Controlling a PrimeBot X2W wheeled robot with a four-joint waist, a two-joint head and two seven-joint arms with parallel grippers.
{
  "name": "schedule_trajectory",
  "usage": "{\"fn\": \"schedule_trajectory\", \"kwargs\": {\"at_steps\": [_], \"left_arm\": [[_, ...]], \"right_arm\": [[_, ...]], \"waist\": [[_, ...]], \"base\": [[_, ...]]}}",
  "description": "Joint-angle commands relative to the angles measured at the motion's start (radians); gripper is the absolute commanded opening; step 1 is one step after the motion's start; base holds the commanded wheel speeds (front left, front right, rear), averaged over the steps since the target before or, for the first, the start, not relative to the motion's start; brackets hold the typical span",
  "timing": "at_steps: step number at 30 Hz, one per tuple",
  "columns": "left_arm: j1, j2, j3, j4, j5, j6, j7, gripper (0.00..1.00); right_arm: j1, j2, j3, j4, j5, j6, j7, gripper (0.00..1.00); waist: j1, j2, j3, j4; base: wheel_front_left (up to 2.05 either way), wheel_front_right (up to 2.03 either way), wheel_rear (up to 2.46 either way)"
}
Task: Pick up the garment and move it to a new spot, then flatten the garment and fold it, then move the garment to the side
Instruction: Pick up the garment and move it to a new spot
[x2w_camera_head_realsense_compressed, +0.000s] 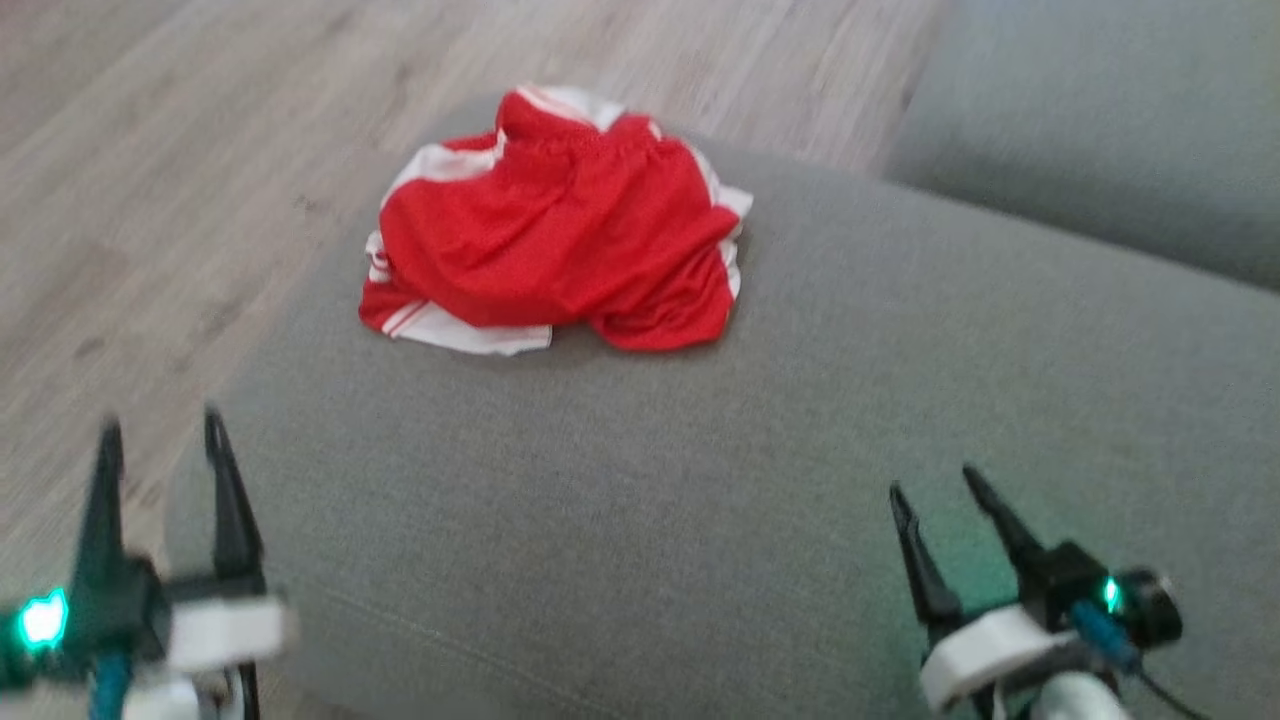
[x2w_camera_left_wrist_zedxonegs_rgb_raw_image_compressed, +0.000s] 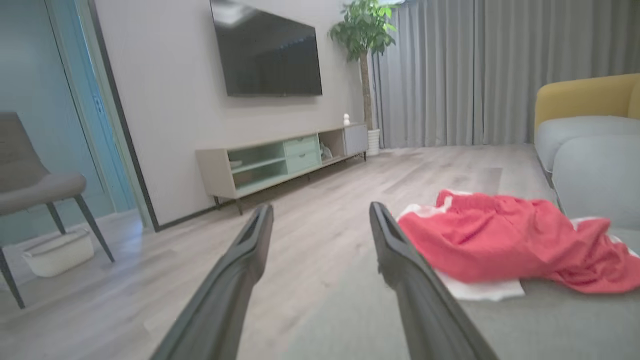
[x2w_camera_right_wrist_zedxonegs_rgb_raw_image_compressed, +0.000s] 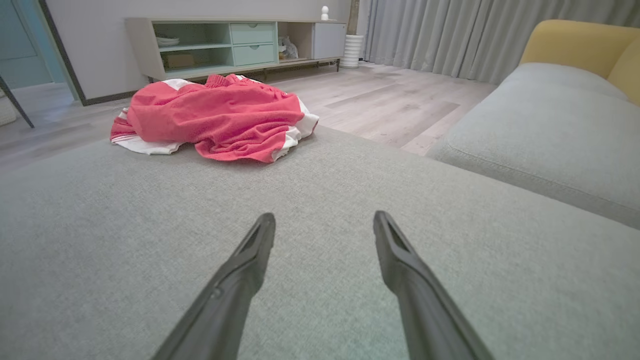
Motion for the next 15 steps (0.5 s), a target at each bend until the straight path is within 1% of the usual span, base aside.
{"fn": "schedule_trajectory", "kwargs": {"at_steps": [1, 5, 7, 9, 10, 12, 15], "left_arm": [[-0.132, 0.027, 0.030, -0.064, 0.012, -0.007, -0.010, 1.00], [-0.321, 0.067, 0.008, -0.085, 0.028, -0.038, -0.010, 1.00], [-0.441, 0.082, -0.013, -0.038, 0.031, -0.060, -0.010, 1.00], [-0.580, 0.085, -0.033, 0.043, 0.022, -0.083, -0.010, 1.00], [-0.580, 0.085, -0.033, 0.043, 0.022, -0.083, -0.010, 1.00], [-0.718, 0.086, -0.063, 0.167, 0.021, -0.112, -0.008, 1.00], [-0.928, 0.079, -0.101, 0.386, 0.020, -0.146, 0.064, 1.00]], "right_arm": [[-0.082, -0.009, 0.004, -0.046, -0.035, 0.008, -0.014, 1.00], [-0.142, -0.022, -0.030, -0.084, -0.095, 0.008, -0.014, 1.00], [-0.170, -0.042, -0.045, -0.110, -0.107, 0.008, -0.014, 1.00], [-0.196, -0.065, -0.059, -0.140, -0.113, 0.008, -0.014, 1.00], [-0.196, -0.065, -0.059, -0.140, -0.113, 0.008, -0.014, 1.00], [-0.220, -0.091, -0.069, -0.172, -0.119, 0.008, -0.014, 1.00], [-0.251, -0.125, -0.075, -0.222, -0.127, 0.008, -0.014, 1.00]], "waist": [[0.0001, 0.0000, 0.138, -0.032], [0.0001, 0.0000, 0.272, -0.052], [0.0001, 0.0000, 0.330, -0.058], [0.0001, 0.0000, 0.384, -0.064], [0.0001, 0.0000, 0.384, -0.064], [0.0001, 0.0000, 0.430, -0.069], [0.0001, 0.0000, 0.488, -0.082]], "base": [[0.00, 0.00, 0.00], [0.00, 0.00, 0.00], [0.00, 0.00, 0.00], [0.00, 0.00, 0.00], [0.00, 0.00, 0.00], [0.00, 0.00, 0.00], [0.00, 0.00, 0.00]]}}
